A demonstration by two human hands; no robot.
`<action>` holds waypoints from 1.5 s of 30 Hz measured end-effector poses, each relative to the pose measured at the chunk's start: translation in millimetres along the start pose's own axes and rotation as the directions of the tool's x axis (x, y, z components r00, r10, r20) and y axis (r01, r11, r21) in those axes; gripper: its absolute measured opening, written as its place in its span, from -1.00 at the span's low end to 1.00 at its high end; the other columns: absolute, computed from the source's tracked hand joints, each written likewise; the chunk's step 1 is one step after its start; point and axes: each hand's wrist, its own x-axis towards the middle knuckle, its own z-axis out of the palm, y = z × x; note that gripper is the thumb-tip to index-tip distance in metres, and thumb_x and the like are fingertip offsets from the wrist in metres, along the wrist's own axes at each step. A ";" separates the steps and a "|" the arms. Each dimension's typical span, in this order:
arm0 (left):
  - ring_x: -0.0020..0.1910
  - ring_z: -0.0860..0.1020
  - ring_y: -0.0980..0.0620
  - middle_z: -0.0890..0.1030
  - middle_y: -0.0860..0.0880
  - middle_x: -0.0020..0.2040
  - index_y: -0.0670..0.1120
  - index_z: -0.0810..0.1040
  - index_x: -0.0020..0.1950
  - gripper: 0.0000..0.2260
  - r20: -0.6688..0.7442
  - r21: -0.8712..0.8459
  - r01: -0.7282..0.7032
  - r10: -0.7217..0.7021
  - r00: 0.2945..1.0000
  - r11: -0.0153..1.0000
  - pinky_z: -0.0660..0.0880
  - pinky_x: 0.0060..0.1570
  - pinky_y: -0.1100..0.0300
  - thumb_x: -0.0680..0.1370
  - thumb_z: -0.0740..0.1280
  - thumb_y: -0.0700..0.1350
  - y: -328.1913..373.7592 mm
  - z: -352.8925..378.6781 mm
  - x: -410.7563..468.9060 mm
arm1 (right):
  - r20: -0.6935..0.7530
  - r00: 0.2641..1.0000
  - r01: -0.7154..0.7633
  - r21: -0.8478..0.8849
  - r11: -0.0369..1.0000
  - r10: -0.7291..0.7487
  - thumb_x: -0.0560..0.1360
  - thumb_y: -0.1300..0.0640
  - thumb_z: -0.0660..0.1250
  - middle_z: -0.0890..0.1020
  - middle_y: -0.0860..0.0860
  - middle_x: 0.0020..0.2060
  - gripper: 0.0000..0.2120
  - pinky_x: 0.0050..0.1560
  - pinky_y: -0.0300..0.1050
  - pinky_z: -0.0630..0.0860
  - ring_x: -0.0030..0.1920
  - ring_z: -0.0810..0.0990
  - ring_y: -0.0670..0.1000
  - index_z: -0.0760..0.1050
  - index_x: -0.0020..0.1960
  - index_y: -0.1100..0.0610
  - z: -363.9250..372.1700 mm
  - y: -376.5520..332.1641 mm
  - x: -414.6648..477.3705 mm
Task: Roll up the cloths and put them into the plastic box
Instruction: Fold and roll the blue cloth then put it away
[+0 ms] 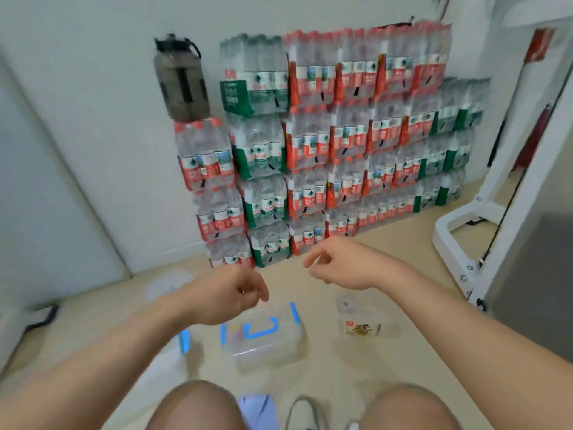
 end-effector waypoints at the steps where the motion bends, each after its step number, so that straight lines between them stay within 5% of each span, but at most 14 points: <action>1: -0.22 0.53 0.24 0.58 0.24 -0.23 0.08 0.63 0.01 -0.80 -0.012 0.037 0.030 -0.029 0.999 0.999 0.47 -0.10 0.28 0.52 0.26 -0.15 -5.5 -5.8 -20.3 | 0.008 0.999 0.047 -0.029 0.998 -0.046 0.55 0.03 0.23 0.59 -0.06 -0.09 -0.74 -0.12 -0.20 0.42 -0.11 0.54 -0.05 0.56 0.19 0.03 2.8 -15.8 -6.8; 7: -0.13 0.52 0.11 0.61 0.08 -0.14 -0.03 0.64 0.06 -0.77 -0.047 0.179 0.237 -0.233 0.971 0.955 0.31 -0.30 0.51 0.49 0.27 -0.23 -38.8 -10.0 -98.0 | 0.197 0.962 0.227 -0.200 0.953 -0.188 0.56 0.06 0.23 0.60 -0.01 0.14 -0.71 -0.01 -0.13 0.47 0.03 0.56 0.01 0.54 0.23 0.06 46.1 -74.0 -20.1; 11: 0.03 0.55 0.03 0.62 0.05 0.07 0.06 0.61 0.10 -0.74 0.020 0.340 0.281 -0.306 0.952 0.898 0.36 -0.11 0.29 0.52 0.22 -0.16 -49.0 -4.2 -98.9 | 0.323 0.931 0.268 -0.294 0.917 -0.169 0.53 0.13 0.22 0.62 0.08 0.13 -0.72 0.04 -0.05 0.53 0.09 0.58 0.11 0.57 0.18 0.12 103.9 -76.2 1.3; 17: 0.18 0.52 -0.12 0.58 -0.09 0.19 -0.08 0.57 0.20 -0.70 0.207 0.452 0.220 -0.341 0.917 0.864 0.48 0.11 0.10 0.54 0.16 -0.22 -92.4 88.4 -39.8 | 0.408 0.911 -0.024 -0.098 0.995 0.062 0.51 0.20 0.19 0.53 0.13 0.27 -0.63 0.15 -0.08 0.49 0.18 0.54 0.15 0.46 0.30 0.20 212.5 -25.1 59.6; 20: 0.21 0.51 -0.16 0.57 -0.14 0.20 -0.13 0.56 0.20 -0.69 0.316 0.325 0.224 -0.329 0.890 0.919 0.46 0.17 0.04 0.52 0.18 -0.25 -125.4 183.3 -16.9 | 0.382 0.896 -0.296 0.134 0.946 0.226 0.51 0.21 0.20 0.51 0.05 0.21 -0.59 -0.01 -0.22 0.36 0.00 0.47 0.05 0.41 0.36 0.13 275.4 14.2 76.7; 24: 0.23 0.46 -0.19 0.50 -0.20 0.25 -0.17 0.47 0.28 -0.66 0.535 0.247 0.205 -0.310 0.786 0.947 0.36 0.13 0.07 0.51 0.21 -0.20 -165.5 312.3 -21.6 | 0.467 0.807 -0.470 0.137 0.872 0.361 0.52 0.21 0.19 0.52 0.09 0.18 -0.55 0.06 -0.18 0.40 0.14 0.52 0.11 0.30 0.40 0.13 355.1 70.1 88.9; 27: -0.04 0.53 -0.11 0.64 -0.09 -0.07 -0.02 0.61 -0.05 -0.73 0.493 0.299 0.259 -0.381 0.782 0.919 0.36 -0.32 0.15 0.28 0.29 -0.07 -188.1 384.3 -24.2 | 0.568 0.695 -0.595 0.110 0.796 0.441 0.50 0.23 0.22 0.45 0.15 0.30 -0.38 0.03 -0.13 0.40 0.13 0.52 0.13 0.10 0.51 0.08 397.6 101.0 96.6; 29: -0.09 0.48 -0.09 0.62 0.01 -0.34 0.01 0.58 -0.34 -0.81 0.424 0.174 0.364 -0.403 0.811 0.915 0.33 -0.46 0.24 0.24 0.17 -0.08 -204.4 420.4 -13.2 | 0.585 0.666 -0.627 0.100 0.773 0.464 0.49 0.26 0.21 0.47 0.18 0.29 -0.36 -0.04 -0.13 0.41 0.03 0.50 0.10 0.07 0.51 0.07 417.3 113.2 105.2; 32: -0.28 0.36 -0.02 0.53 0.08 -0.41 -0.01 0.51 -0.49 -0.90 0.323 0.037 0.411 -0.400 0.858 0.911 0.29 -0.47 0.32 0.18 0.21 -0.11 -202.6 418.3 8.2 | 0.615 0.657 -0.596 0.070 0.800 0.436 0.56 0.31 0.14 0.42 0.19 0.36 -0.51 0.10 -0.17 0.38 0.29 0.45 0.13 0.18 0.47 0.19 431.3 115.6 117.6; 35: -0.20 0.43 0.03 0.53 -0.09 0.10 -0.08 0.61 0.01 -0.75 0.351 -0.138 0.463 -0.394 0.850 0.876 0.27 -0.33 0.35 0.45 0.19 -0.26 -194.6 411.4 18.9 | 0.612 0.663 -0.590 0.072 0.804 0.432 0.56 0.28 0.15 0.42 0.15 0.37 -0.56 0.17 -0.22 0.33 0.35 0.41 0.10 0.27 0.43 0.21 436.1 108.5 116.1; 37: -0.19 0.52 0.23 0.52 -0.06 0.22 -0.07 0.54 0.14 -0.75 0.386 -0.291 0.534 -0.413 0.825 0.794 0.33 -0.29 0.52 0.53 0.20 -0.27 -196.9 405.9 21.3 | 0.607 0.660 -0.633 0.130 0.764 0.443 0.50 0.22 0.25 0.41 0.09 0.34 -0.48 0.22 -0.17 0.34 0.35 0.41 0.11 0.24 0.44 0.17 435.2 104.3 108.8; 40: -0.04 0.63 0.00 0.67 -0.08 0.01 -0.05 0.64 -0.08 -0.79 0.394 -0.468 0.583 -0.434 0.811 0.665 0.38 -0.23 0.52 0.38 0.31 -0.26 -195.7 375.8 24.7 | 0.615 0.674 -0.629 0.187 0.755 0.409 0.40 0.23 0.30 0.39 0.06 0.31 -0.27 0.16 -0.13 0.39 0.29 0.44 0.11 0.10 0.51 0.07 424.9 95.9 106.6; 42: -0.20 0.60 -0.02 0.65 -0.06 -0.18 -0.15 0.67 -0.02 -0.72 0.389 -0.507 0.571 -0.420 0.820 0.645 0.31 -0.36 0.54 0.37 0.29 -0.37 -200.5 343.9 20.9 | 0.602 0.717 -0.565 0.206 0.799 0.352 0.38 0.28 0.28 0.37 0.09 0.37 -0.18 0.13 -0.09 0.44 0.24 0.48 0.12 0.02 0.53 -0.08 413.0 85.8 111.0; 45: -0.34 0.50 0.08 0.56 0.01 -0.34 -0.14 0.68 -0.06 -0.71 0.356 -0.557 0.571 -0.448 0.820 0.604 0.49 -0.24 0.32 0.35 0.32 -0.42 -208.3 273.8 9.4 | 0.587 0.779 -0.434 0.254 0.864 0.219 0.22 0.16 0.34 0.43 0.03 0.33 -0.17 0.05 -0.09 0.51 0.20 0.51 0.10 0.21 0.43 -0.24 377.5 47.1 124.0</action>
